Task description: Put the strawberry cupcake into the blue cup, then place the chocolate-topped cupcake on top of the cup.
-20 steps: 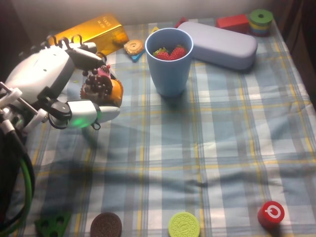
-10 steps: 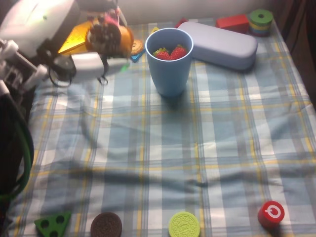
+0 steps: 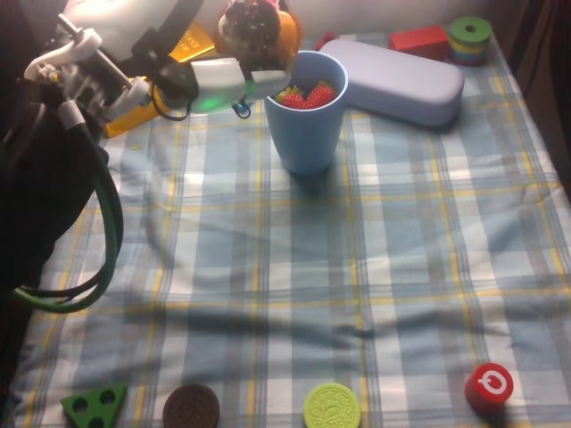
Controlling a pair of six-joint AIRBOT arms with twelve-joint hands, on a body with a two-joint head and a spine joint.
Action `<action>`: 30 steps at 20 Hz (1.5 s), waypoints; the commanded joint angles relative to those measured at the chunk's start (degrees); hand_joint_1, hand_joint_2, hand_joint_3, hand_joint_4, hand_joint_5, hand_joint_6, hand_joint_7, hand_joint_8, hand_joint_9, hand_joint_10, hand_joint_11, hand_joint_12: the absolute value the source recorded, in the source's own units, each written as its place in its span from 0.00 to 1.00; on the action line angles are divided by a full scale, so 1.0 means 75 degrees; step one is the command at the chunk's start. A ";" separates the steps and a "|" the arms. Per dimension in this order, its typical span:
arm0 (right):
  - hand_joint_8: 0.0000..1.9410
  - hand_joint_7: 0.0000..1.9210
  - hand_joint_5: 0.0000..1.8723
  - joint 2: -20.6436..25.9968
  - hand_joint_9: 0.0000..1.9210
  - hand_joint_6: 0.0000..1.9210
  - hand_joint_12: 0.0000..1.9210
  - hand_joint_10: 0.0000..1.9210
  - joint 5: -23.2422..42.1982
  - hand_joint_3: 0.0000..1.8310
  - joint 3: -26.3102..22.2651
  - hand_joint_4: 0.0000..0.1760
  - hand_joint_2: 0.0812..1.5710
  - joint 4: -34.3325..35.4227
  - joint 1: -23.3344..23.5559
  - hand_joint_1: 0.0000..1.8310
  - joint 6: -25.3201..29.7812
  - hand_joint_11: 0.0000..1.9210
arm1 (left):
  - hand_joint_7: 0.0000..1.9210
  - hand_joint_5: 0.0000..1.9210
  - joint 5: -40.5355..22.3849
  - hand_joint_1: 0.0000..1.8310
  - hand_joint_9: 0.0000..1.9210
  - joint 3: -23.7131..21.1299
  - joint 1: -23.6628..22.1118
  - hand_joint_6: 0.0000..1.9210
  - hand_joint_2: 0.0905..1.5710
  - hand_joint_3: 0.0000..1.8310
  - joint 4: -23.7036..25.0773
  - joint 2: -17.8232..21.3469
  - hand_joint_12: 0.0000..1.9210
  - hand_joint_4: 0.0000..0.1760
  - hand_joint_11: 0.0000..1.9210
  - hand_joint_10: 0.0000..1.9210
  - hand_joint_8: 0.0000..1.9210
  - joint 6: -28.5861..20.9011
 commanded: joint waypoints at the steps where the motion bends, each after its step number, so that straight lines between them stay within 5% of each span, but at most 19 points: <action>1: 0.00 0.12 0.10 -0.0009 0.10 0.00 0.44 0.00 0.0917 0.00 -0.0015 0.00 0.52 0.0152 -0.0004 0.28 0.0094 0.00 | 0.22 0.59 -0.0671 0.59 0.15 0.0116 -0.0169 0.37 0.64 0.00 0.0225 -0.0094 0.27 1.00 0.00 0.00 0.00 0.0000; 3: 0.00 0.13 0.11 -0.0017 0.11 0.00 0.49 0.00 0.0916 0.00 -0.0017 0.00 0.51 0.0151 -0.0015 0.26 0.0113 0.00 | 0.23 0.57 -0.0531 0.58 0.17 0.0281 -0.0186 0.41 0.65 0.00 0.0113 -0.0226 0.30 1.00 0.00 0.00 0.00 -0.0003; 4: 0.01 0.12 0.11 -0.0025 0.11 0.00 0.66 0.00 0.0917 0.00 -0.0019 0.00 0.52 0.0151 -0.0019 0.26 0.0113 0.00 | 0.23 0.55 -0.0500 0.57 0.16 0.0344 -0.0185 0.44 0.66 0.00 0.0069 -0.0285 0.30 1.00 0.00 0.00 0.00 -0.0003; 8: 0.01 0.16 0.13 -0.0064 0.14 0.00 0.58 0.01 0.0917 0.00 -0.0019 0.00 0.52 0.0152 -0.0045 0.26 0.0182 0.00 | 0.23 0.53 -0.0436 0.56 0.18 0.0530 -0.0198 0.47 0.67 0.00 -0.0122 -0.0529 0.28 1.00 0.02 0.00 0.00 -0.0010; 17: 0.00 0.18 0.13 -0.0112 0.18 0.00 0.78 0.01 0.0915 0.00 -0.0017 0.00 0.50 0.0152 -0.0070 0.24 0.0198 0.00 | 0.21 0.58 -0.0270 0.58 0.15 0.0821 -0.0159 0.39 0.65 0.00 -0.0317 -0.0888 0.27 1.00 0.00 0.00 0.00 -0.0145; 24: 0.00 0.15 0.12 -0.0118 0.16 0.00 0.74 0.00 0.0910 0.00 -0.0014 0.00 0.49 0.0152 -0.0096 0.23 0.0203 0.00 | 0.19 0.57 -0.0157 0.57 0.14 0.0831 -0.0122 0.41 0.65 0.00 -0.0324 -0.0890 0.28 1.00 0.00 0.00 0.00 -0.0268; 30: 0.00 0.15 0.12 -0.0121 0.13 0.00 0.60 0.00 0.0910 0.00 -0.0015 0.00 0.51 0.0152 -0.0096 0.24 0.0213 0.00 | 0.18 0.54 -0.0084 0.56 0.12 0.0853 -0.0110 0.46 0.67 0.00 -0.0324 -0.0904 0.16 1.00 0.00 0.00 0.00 -0.0271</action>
